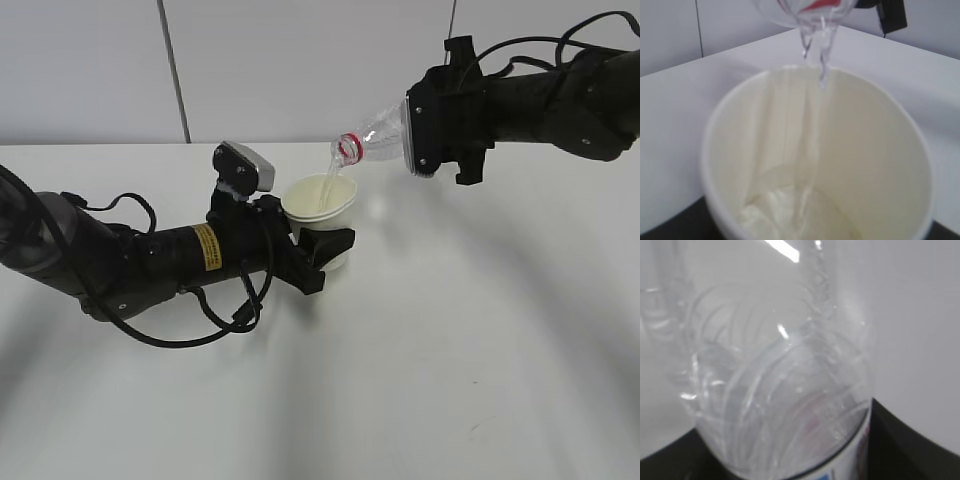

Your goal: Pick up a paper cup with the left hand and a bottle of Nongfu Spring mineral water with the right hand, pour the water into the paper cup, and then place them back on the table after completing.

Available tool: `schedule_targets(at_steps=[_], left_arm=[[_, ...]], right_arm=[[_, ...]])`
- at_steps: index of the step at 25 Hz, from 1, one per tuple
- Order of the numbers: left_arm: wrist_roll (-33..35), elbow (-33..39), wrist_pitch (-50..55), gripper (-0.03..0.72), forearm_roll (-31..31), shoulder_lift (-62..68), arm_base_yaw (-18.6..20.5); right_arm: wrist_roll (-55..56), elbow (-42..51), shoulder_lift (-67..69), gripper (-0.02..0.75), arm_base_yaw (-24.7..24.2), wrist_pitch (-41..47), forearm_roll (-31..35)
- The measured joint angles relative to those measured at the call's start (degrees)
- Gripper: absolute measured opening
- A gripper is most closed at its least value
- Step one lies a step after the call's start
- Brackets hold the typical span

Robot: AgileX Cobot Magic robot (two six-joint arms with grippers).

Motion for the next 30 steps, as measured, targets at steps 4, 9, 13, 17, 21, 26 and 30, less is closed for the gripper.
schedule_targets(at_steps=[4, 9, 13, 17, 21, 26, 30], left_arm=[[0.0, 0.0, 0.05, 0.403, 0.04, 0.0, 0.0], [0.0, 0.0, 0.05, 0.403, 0.11, 0.0, 0.0], [0.0, 0.0, 0.1, 0.403, 0.12, 0.0, 0.0], [-0.02, 0.0, 0.16, 0.403, 0.17, 0.0, 0.0], [-0.02, 0.0, 0.2, 0.403, 0.17, 0.0, 0.0], [-0.07, 0.0, 0.27, 0.403, 0.17, 0.0, 0.0], [-0.14, 0.0, 0.33, 0.403, 0.17, 0.0, 0.0]], right_arm=[[-0.52, 0.0, 0.0, 0.446, 0.0, 0.0, 0.0], [-0.64, 0.0, 0.0, 0.446, 0.0, 0.0, 0.0], [-0.75, 0.0, 0.0, 0.446, 0.0, 0.0, 0.0], [-0.96, 0.0, 0.0, 0.446, 0.0, 0.0, 0.0], [-1.08, 0.0, 0.0, 0.446, 0.0, 0.0, 0.0], [-1.08, 0.0, 0.0, 0.446, 0.0, 0.0, 0.0], [-1.08, 0.0, 0.0, 0.446, 0.0, 0.0, 0.0]])
